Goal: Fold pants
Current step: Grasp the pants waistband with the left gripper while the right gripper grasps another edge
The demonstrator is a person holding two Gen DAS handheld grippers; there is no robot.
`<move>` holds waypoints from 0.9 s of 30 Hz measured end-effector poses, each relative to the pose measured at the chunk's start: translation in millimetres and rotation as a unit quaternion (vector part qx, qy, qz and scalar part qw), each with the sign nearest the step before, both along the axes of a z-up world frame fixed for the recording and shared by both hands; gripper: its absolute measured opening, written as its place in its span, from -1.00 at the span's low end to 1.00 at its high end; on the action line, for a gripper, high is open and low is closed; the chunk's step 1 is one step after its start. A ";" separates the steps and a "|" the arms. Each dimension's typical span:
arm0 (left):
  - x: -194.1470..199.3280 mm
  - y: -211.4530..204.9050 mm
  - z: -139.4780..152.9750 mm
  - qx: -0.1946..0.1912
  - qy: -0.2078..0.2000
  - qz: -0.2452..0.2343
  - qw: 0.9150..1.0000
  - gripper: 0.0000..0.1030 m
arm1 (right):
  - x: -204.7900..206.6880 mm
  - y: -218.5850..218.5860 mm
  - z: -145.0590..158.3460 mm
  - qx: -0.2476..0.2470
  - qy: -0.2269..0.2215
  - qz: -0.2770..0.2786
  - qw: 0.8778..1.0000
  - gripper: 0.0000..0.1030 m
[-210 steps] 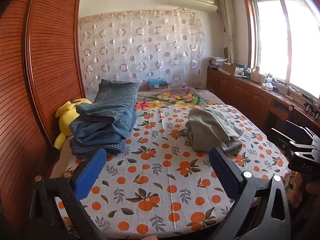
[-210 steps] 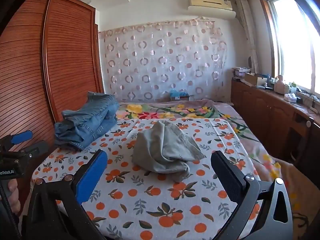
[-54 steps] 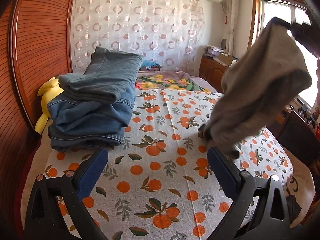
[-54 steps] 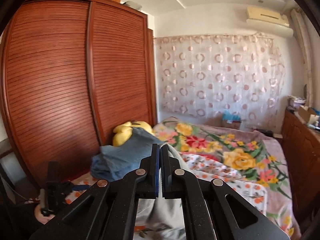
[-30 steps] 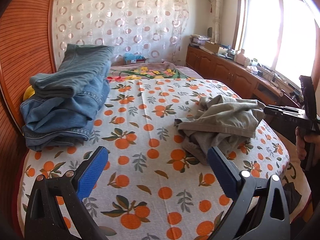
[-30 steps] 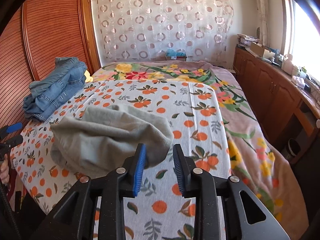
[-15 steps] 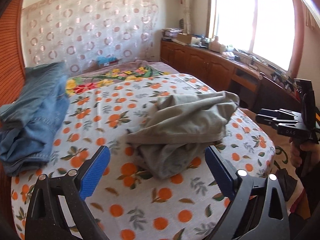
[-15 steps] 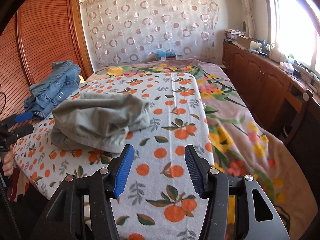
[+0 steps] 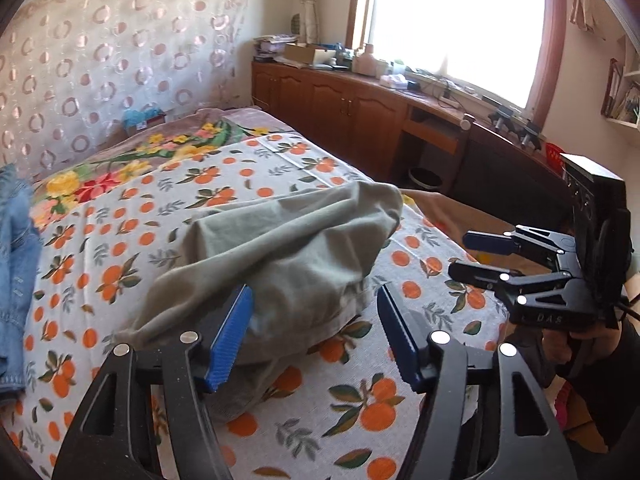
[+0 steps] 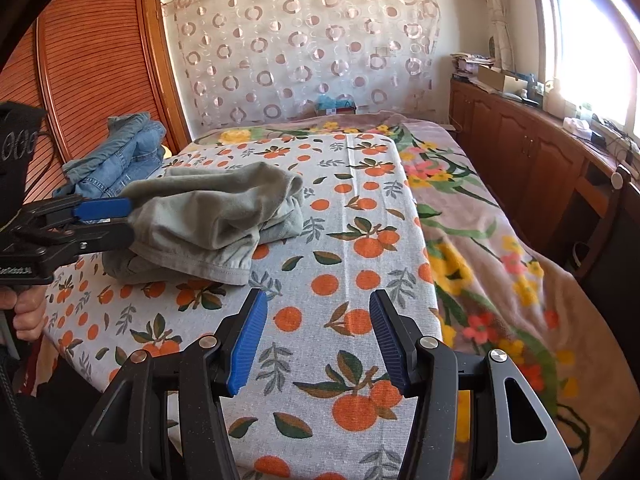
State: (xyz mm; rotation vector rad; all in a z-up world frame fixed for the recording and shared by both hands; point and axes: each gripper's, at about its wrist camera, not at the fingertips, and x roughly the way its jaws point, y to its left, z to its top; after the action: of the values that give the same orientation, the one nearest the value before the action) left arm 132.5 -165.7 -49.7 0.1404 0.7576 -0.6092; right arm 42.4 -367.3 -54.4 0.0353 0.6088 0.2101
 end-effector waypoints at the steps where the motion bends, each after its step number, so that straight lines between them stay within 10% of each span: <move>1: 1.3 -5.1 -0.5 0.007 -0.001 -0.006 1.000 0.10 | -0.3 1.0 -0.6 0.000 0.000 0.001 1.000 0.07; 12: 6.6 -10.0 -6.3 0.055 0.002 -0.014 0.998 -0.83 | 1.2 8.9 -1.8 -0.004 -0.003 0.013 1.000 0.07; 27: 16.8 115.7 67.5 -0.005 -0.068 0.111 0.991 -0.92 | 19.1 33.0 6.0 -0.004 -0.015 0.043 0.999 0.08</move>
State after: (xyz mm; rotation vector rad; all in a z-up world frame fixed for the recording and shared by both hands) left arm 149.3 -50.1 17.8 0.0862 0.6271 -0.3879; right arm 61.6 -334.3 -48.4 -0.0009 0.5817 0.2903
